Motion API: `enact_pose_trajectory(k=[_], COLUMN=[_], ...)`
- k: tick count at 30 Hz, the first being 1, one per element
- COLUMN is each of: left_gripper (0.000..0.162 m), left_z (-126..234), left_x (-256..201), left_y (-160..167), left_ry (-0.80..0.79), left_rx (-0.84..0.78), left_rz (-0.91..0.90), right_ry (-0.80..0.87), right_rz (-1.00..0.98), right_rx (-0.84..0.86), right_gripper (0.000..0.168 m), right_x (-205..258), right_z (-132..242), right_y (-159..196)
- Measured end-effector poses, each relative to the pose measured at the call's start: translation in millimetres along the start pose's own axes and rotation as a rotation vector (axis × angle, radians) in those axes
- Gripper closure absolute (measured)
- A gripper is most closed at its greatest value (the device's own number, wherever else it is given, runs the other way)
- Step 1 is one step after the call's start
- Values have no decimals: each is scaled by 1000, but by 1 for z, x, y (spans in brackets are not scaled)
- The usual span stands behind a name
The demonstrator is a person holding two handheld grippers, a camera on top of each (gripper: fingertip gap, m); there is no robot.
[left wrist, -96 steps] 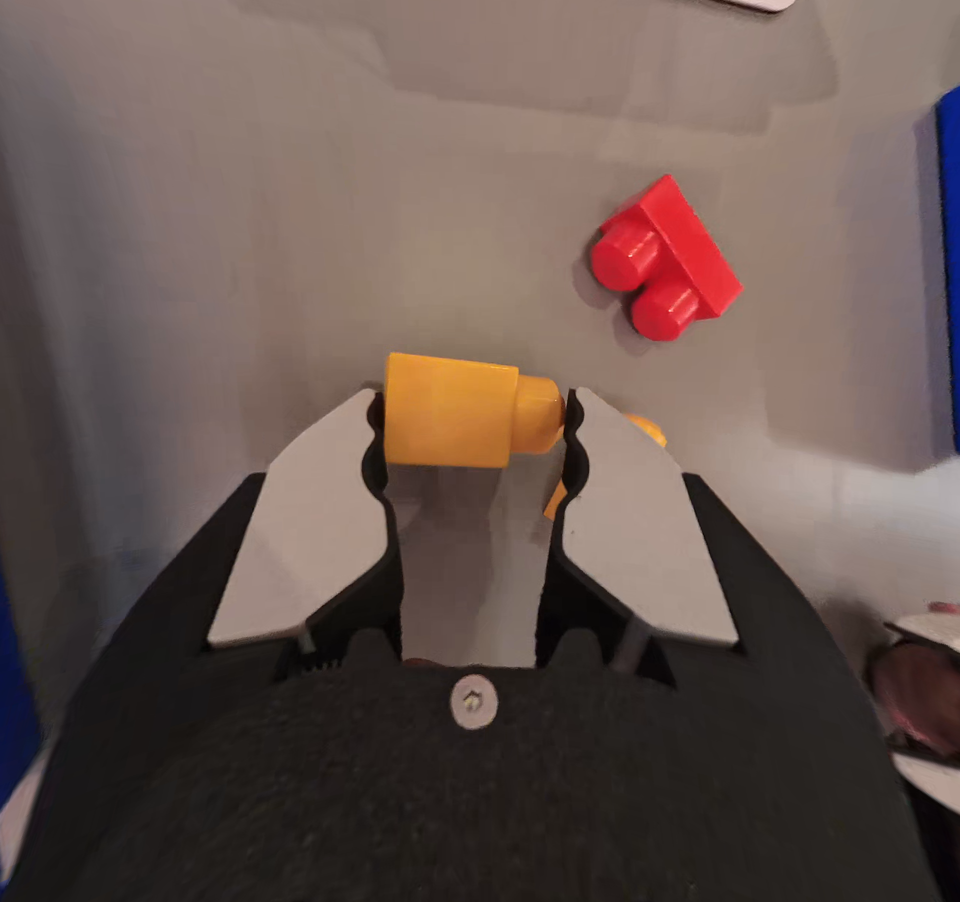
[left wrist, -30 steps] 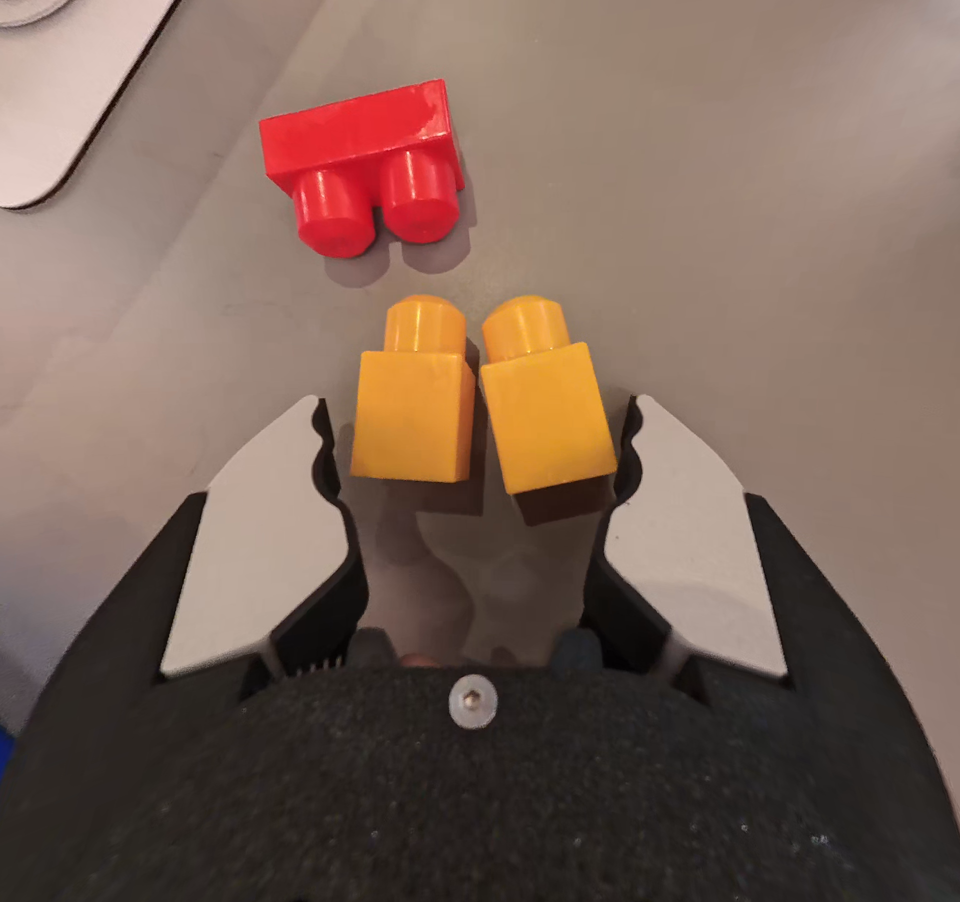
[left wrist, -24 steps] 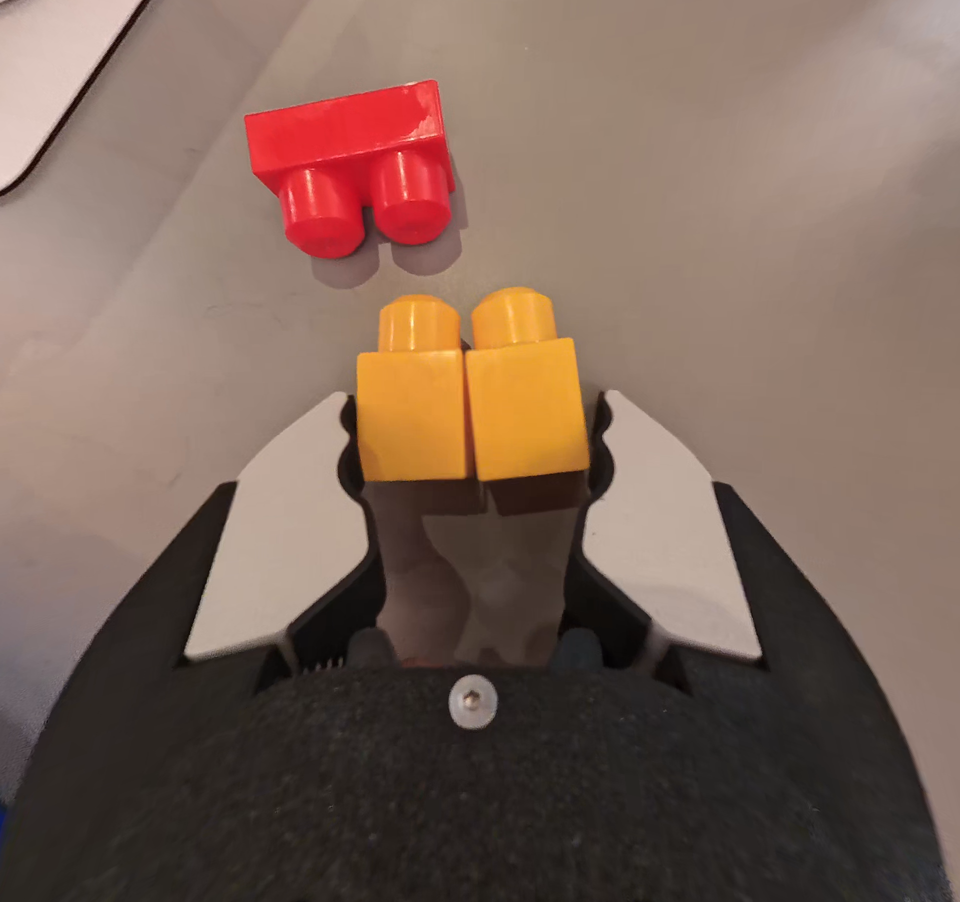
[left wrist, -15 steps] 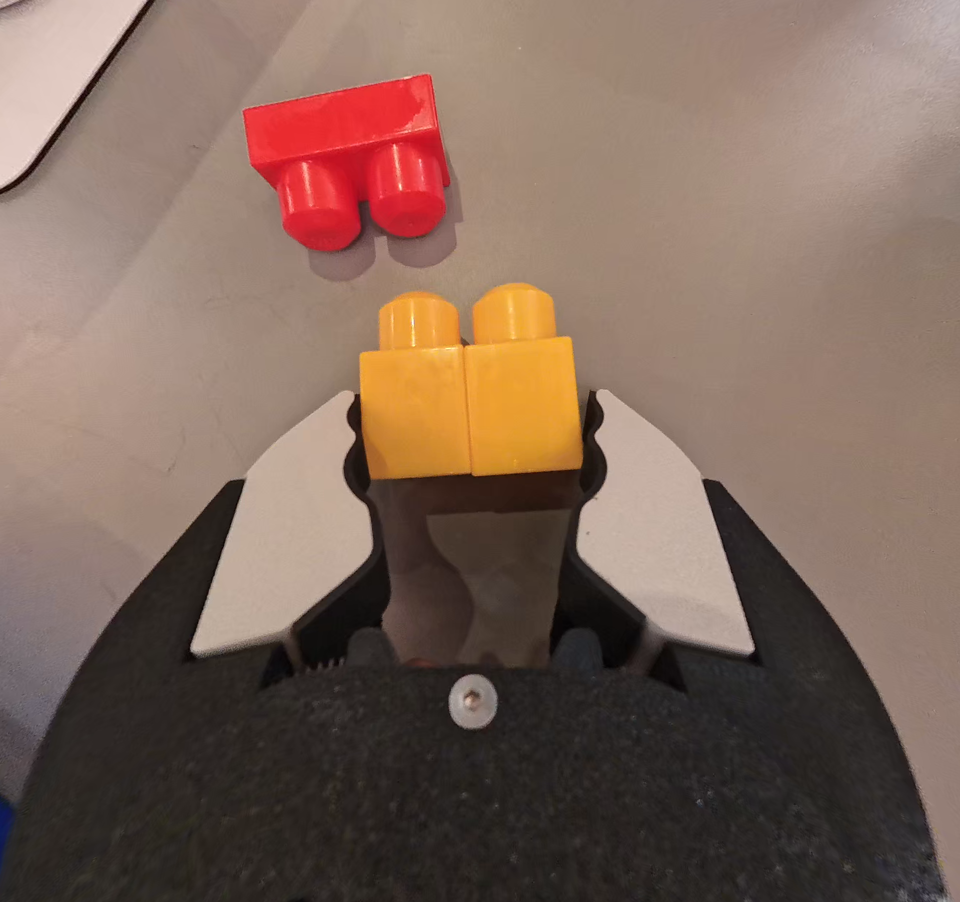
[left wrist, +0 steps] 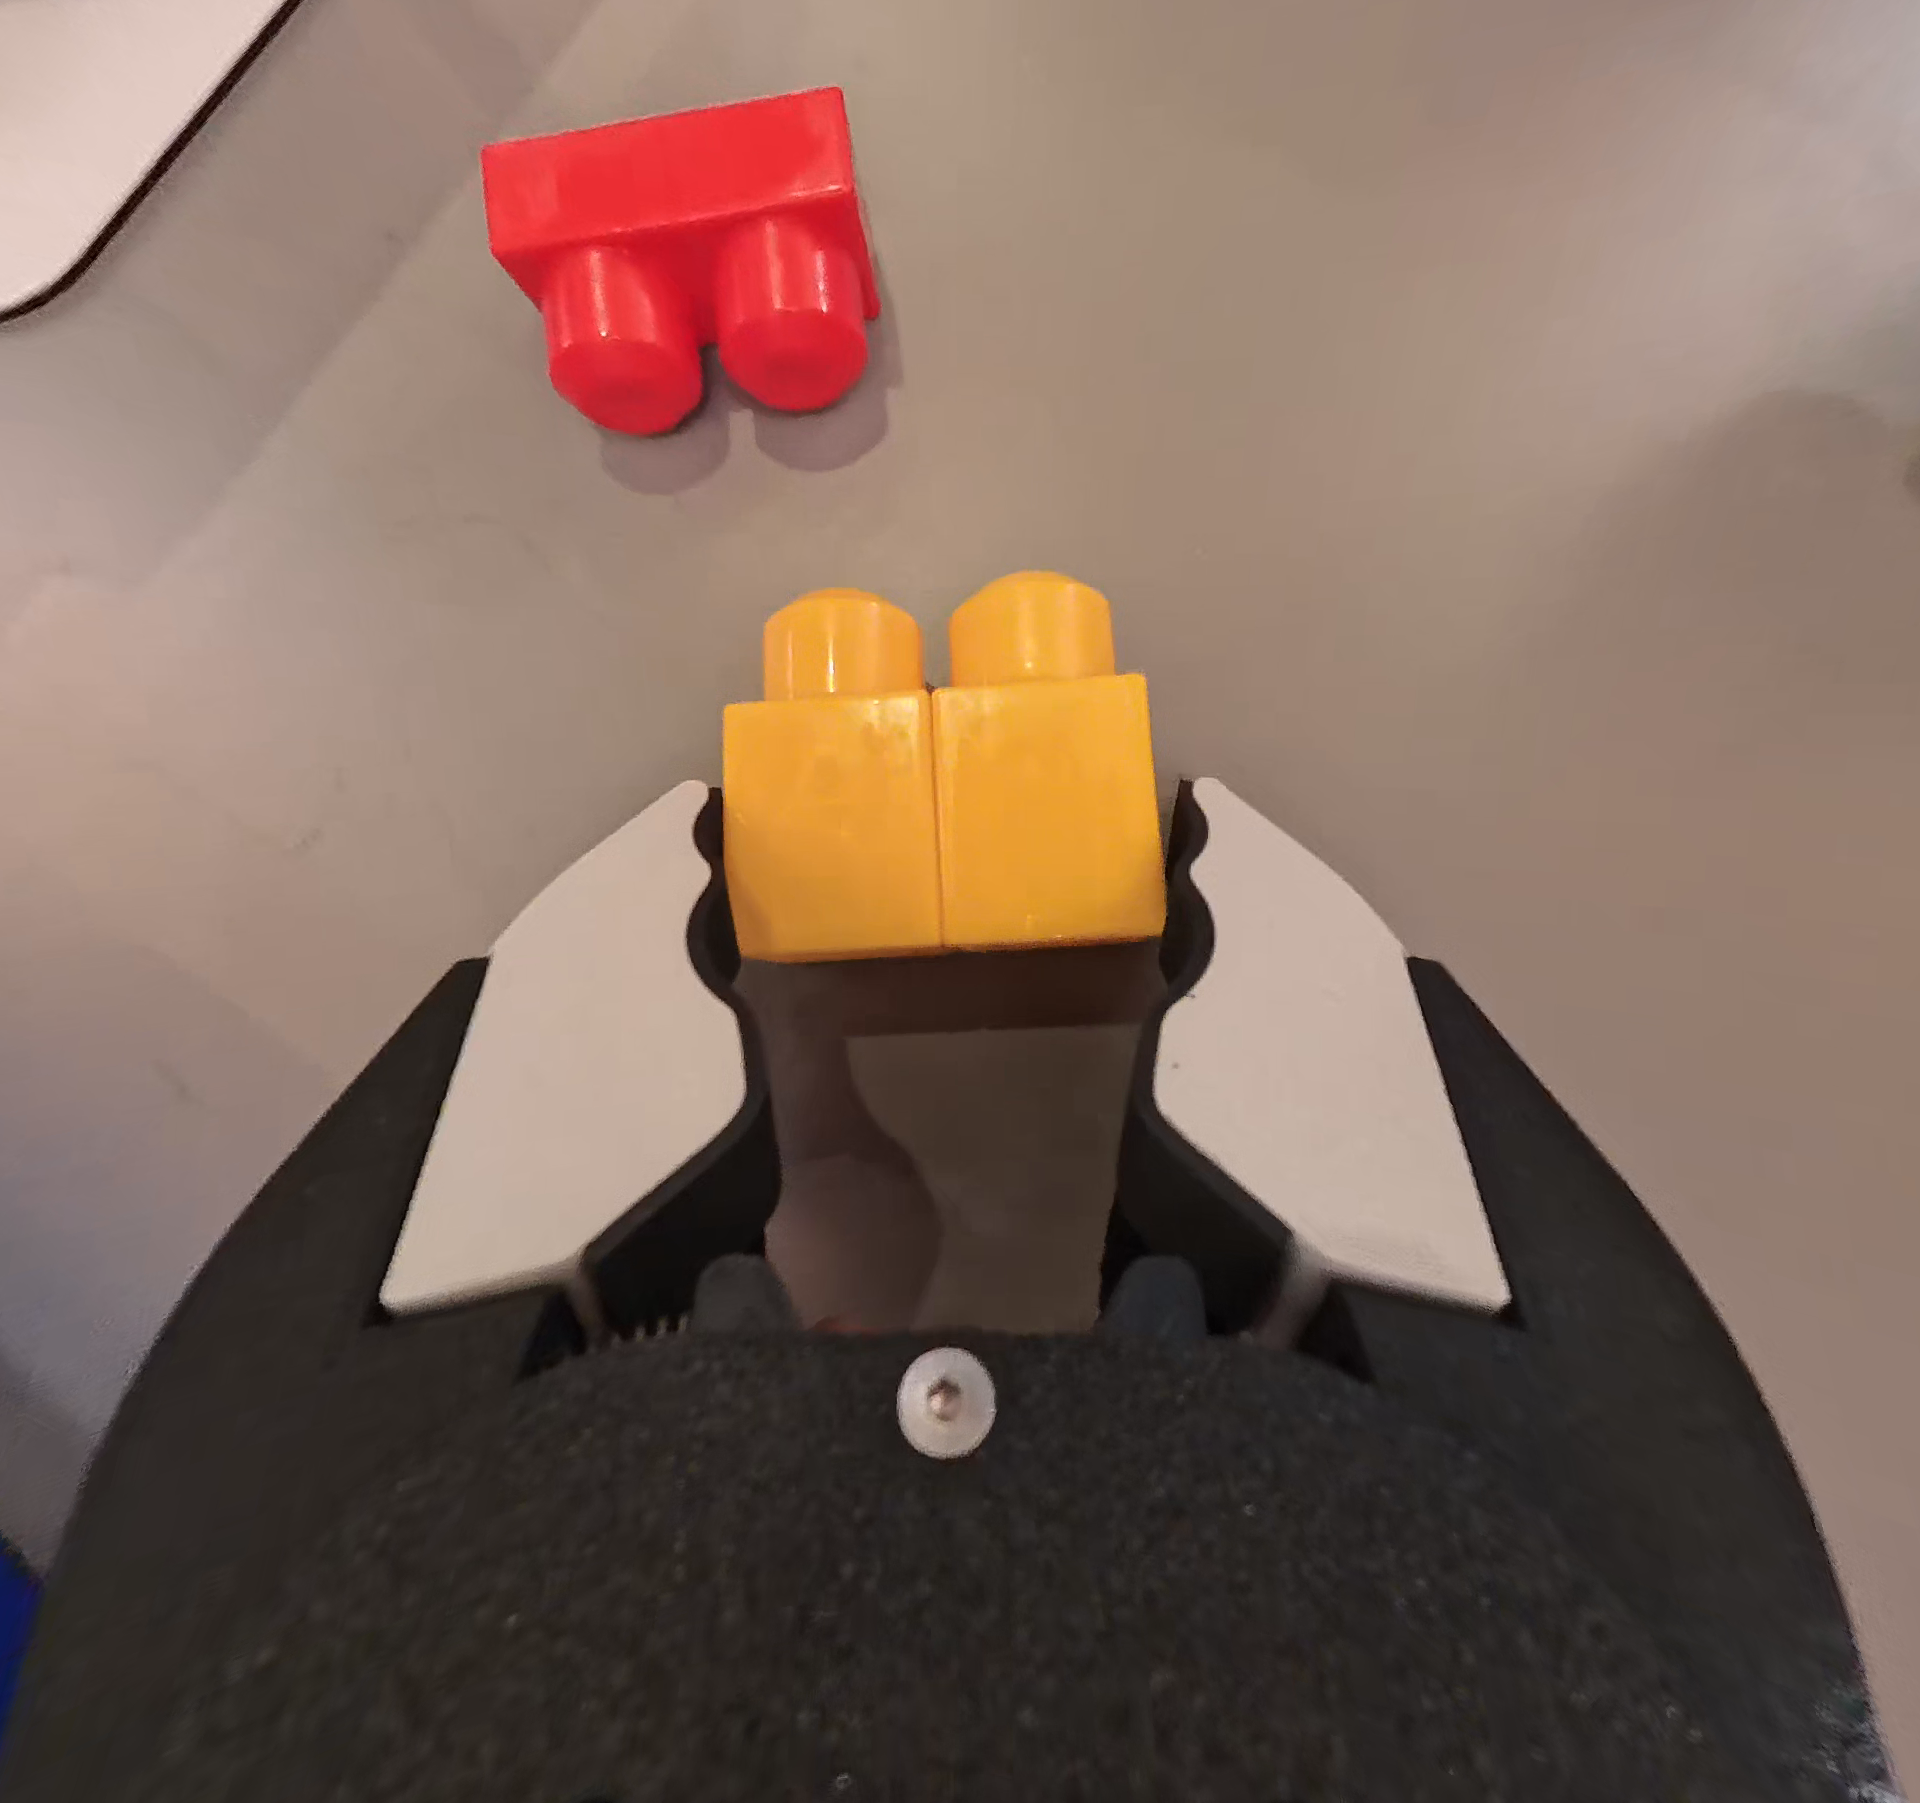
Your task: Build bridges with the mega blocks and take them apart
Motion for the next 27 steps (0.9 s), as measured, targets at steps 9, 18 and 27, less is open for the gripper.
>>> enact_pose_trajectory(k=[9,18,27], left_gripper=[83,84,84], left_z=[3,16,35], left_x=[-8,-20,-21], left_y=[6,9,12], left_ry=[19,46,21], left_rx=[-33,-111,-177], left_rz=[-22,22,58], right_ry=[10,8,9], right_rz=[7,-1,-4], right_rx=[-3,-8,-5], right_gripper=[118,118,118], right_x=[0,0,-1], right_z=[0,1,1], right_y=[0,0,0])
Point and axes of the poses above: each gripper's, where its closed fingertips meet, z back along the fingers, y out of its underside, x = y × z across the jaws, the point moved 8 cm from there along z, back along the fingers, and after that the axes turned 15 degrees about z, right-handed, at the moved point
